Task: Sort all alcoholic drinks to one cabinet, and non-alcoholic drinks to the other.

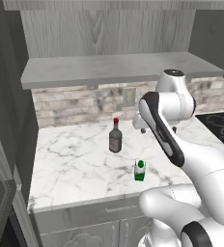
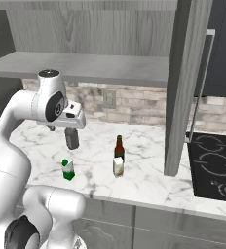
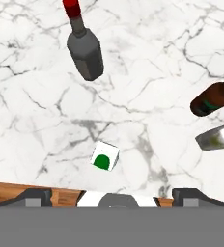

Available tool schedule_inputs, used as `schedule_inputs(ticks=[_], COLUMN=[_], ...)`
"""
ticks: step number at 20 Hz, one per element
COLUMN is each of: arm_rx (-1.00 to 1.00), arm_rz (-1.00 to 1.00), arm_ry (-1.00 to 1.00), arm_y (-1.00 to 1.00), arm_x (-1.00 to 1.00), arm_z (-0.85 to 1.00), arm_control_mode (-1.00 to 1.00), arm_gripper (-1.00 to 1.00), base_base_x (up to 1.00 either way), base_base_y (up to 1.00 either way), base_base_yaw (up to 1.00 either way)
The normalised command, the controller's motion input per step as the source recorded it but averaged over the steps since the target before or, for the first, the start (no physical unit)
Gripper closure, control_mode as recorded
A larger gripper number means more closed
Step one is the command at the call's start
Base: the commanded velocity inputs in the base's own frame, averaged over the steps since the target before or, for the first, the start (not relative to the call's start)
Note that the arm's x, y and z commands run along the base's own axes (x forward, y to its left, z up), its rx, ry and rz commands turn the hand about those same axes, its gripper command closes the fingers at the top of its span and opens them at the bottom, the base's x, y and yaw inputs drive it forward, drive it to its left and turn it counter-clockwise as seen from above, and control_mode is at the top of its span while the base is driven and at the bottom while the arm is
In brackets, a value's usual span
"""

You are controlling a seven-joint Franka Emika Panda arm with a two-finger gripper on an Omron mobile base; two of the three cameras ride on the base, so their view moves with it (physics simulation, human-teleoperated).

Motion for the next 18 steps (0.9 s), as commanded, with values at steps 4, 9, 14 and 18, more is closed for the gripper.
schedule_inputs(ticks=[4,9,14,18], arm_rx=[0.00,0.00,0.00,0.00], arm_rz=[0.07,0.10,0.09,0.06], arm_ry=[-0.07,-0.04,0.00,0.00], arm_y=[0.31,0.35,0.28,0.21], arm_x=[0.00,0.05,0.16,0.26], arm_z=[-0.22,-0.20,-0.14,-0.11], arm_control_mode=[-1.00,-1.00,-1.00,-1.00], arm_gripper=[-1.00,-1.00,-1.00,-1.00], base_base_x=[0.00,0.00,0.00,0.00], base_base_y=[0.00,0.00,0.00,0.00], base_base_yaw=[0.00,0.00,0.00,0.00])
